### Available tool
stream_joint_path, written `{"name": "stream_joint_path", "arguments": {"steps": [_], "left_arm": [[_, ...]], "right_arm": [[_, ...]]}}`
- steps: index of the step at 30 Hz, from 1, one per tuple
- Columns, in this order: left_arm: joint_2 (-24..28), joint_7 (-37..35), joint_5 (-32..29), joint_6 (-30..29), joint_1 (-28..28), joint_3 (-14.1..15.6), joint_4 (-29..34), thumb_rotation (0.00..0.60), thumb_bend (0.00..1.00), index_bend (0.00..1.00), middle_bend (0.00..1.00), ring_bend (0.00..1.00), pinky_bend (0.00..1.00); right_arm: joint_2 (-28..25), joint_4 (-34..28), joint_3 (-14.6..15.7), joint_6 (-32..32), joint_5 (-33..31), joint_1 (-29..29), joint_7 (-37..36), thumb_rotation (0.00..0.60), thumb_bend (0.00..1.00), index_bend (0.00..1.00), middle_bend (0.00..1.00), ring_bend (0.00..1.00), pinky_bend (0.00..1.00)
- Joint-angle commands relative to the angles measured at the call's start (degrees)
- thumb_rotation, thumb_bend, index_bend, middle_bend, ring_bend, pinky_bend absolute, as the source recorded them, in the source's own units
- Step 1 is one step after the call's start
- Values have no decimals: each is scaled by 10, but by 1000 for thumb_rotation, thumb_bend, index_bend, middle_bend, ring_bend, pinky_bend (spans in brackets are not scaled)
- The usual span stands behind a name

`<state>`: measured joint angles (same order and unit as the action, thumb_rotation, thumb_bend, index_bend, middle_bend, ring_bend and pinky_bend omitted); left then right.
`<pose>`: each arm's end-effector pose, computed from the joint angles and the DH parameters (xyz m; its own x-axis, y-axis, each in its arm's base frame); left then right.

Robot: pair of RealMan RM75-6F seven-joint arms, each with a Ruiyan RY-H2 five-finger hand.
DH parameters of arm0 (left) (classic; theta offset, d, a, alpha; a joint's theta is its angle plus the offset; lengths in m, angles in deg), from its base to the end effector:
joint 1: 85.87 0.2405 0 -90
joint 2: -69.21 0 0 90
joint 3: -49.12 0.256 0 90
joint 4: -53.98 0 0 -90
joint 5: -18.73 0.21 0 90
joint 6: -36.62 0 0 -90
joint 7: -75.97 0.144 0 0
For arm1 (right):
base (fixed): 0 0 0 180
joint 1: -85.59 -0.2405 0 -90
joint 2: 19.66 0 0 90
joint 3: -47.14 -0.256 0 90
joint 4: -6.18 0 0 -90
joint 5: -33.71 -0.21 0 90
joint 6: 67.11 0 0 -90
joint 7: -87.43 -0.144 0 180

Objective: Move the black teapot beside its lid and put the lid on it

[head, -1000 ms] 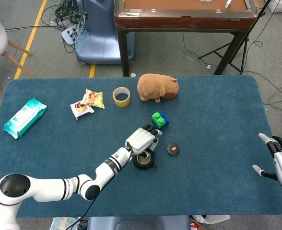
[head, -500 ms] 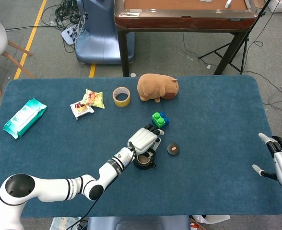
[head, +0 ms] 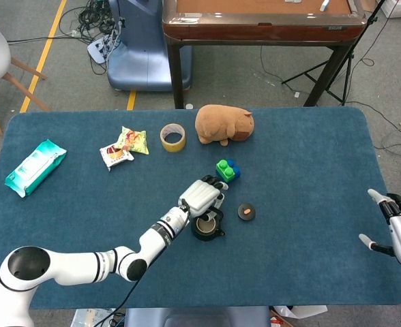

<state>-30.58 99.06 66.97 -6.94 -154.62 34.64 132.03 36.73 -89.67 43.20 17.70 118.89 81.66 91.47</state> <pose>0.0139 0.3647 -0.0872 0.4760 0.3526 0.8057 0.7718 -0.6067 -0.1904 -0.3104 -0.1796 0.1991 0.5211 0.0085 0.8534 -0.8534 0.0167 0.5209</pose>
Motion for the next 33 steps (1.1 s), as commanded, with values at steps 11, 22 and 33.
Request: {"name": "stream_joint_path", "arguments": {"steps": [11,22,33], "left_arm": [[30,12,-25,-1,-2,8,36,600,177,0,0,0,82],[108,-8,13,-83,54,9,115,600,173,0,0,0,81],[263,-29,46,-184,169,40,218,600,173,0,0,0,81]], "right_arm": [[-1,-3,-1,4,5,0,2,600,50,164,281,170,235],[-9,-14,-1,-9,14,-11,9,600,50,166,282,170,235],[-21,-40,7,-83,52,-64,10,600,63,236,344,193,254]]}}
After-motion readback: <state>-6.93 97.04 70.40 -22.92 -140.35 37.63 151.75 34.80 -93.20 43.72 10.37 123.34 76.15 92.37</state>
